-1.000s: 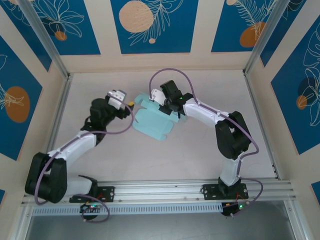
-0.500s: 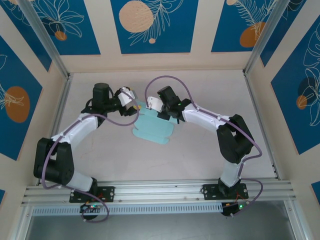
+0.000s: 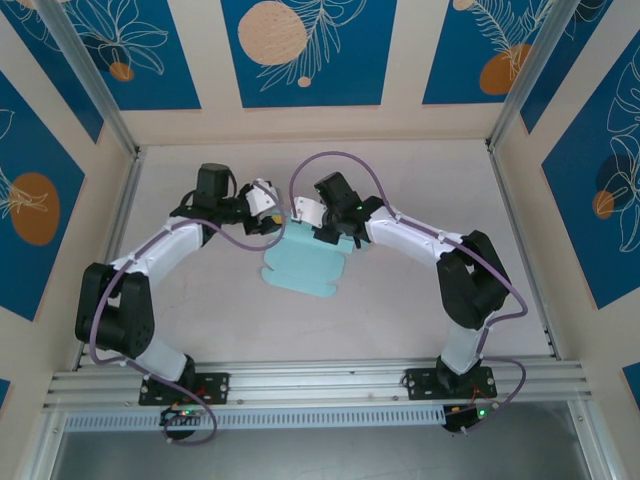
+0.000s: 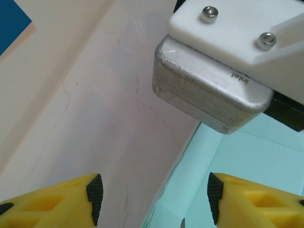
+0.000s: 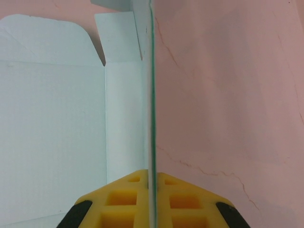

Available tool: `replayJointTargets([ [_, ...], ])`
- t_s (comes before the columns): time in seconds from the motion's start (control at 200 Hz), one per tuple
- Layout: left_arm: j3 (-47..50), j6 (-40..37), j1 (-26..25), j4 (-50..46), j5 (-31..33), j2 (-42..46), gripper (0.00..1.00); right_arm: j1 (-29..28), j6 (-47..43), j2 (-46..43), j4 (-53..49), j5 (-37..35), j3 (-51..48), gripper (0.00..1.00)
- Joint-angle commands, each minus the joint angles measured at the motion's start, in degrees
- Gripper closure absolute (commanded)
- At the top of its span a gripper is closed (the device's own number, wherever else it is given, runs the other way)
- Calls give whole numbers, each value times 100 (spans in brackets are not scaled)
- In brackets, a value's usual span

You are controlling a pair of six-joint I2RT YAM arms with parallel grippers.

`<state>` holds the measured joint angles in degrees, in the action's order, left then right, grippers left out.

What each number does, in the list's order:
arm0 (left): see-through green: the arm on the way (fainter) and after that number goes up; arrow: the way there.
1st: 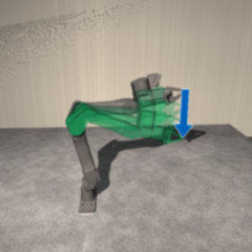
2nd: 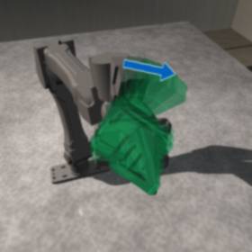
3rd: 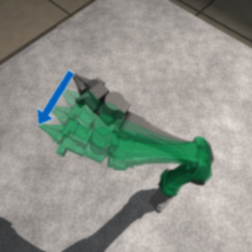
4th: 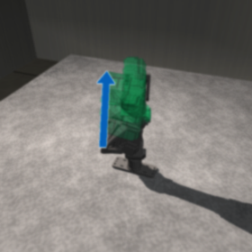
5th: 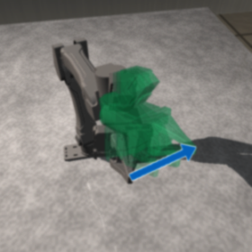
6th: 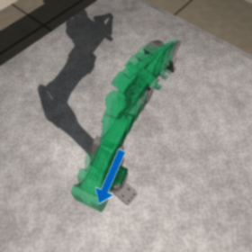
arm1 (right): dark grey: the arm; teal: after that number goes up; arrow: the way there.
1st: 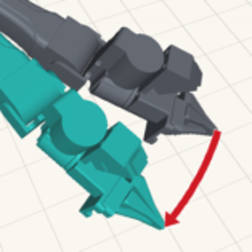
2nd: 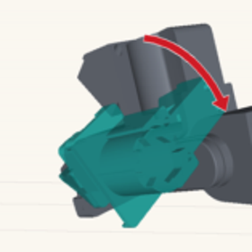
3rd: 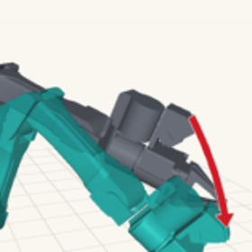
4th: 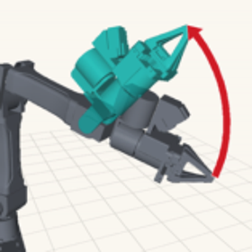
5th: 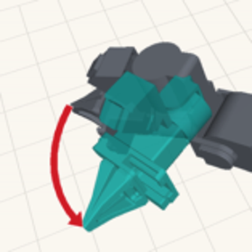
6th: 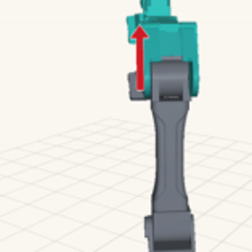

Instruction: Fold the paper box

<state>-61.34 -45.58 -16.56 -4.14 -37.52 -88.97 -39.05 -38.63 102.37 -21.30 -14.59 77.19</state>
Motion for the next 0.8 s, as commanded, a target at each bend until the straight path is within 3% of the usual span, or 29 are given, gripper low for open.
replayJointTargets([
  [0.0,-3,-114,-134,27,134,-193,45,-76,42,-218,-199,281,183,100],
  [0.115,130,4,-199,349,293,-245,55,-121,43,-215,-199,278,169,100],
  [0.33,156,-234,-198,4,457,-266,61,-119,76,-210,-209,238,163,98],
  [0.475,308,-276,-208,44,575,-179,79,-117,161,-176,-182,204,177,92],
  [0.565,384,-261,-233,159,610,-139,85,-121,255,-177,-151,185,185,87],
  [0.67,408,-267,-283,222,707,-130,92,-120,422,-200,-129,89,169,78],
  [0.795,589,-235,-387,533,917,-27,97,-114,722,-323,-136,-64,102,59],
])
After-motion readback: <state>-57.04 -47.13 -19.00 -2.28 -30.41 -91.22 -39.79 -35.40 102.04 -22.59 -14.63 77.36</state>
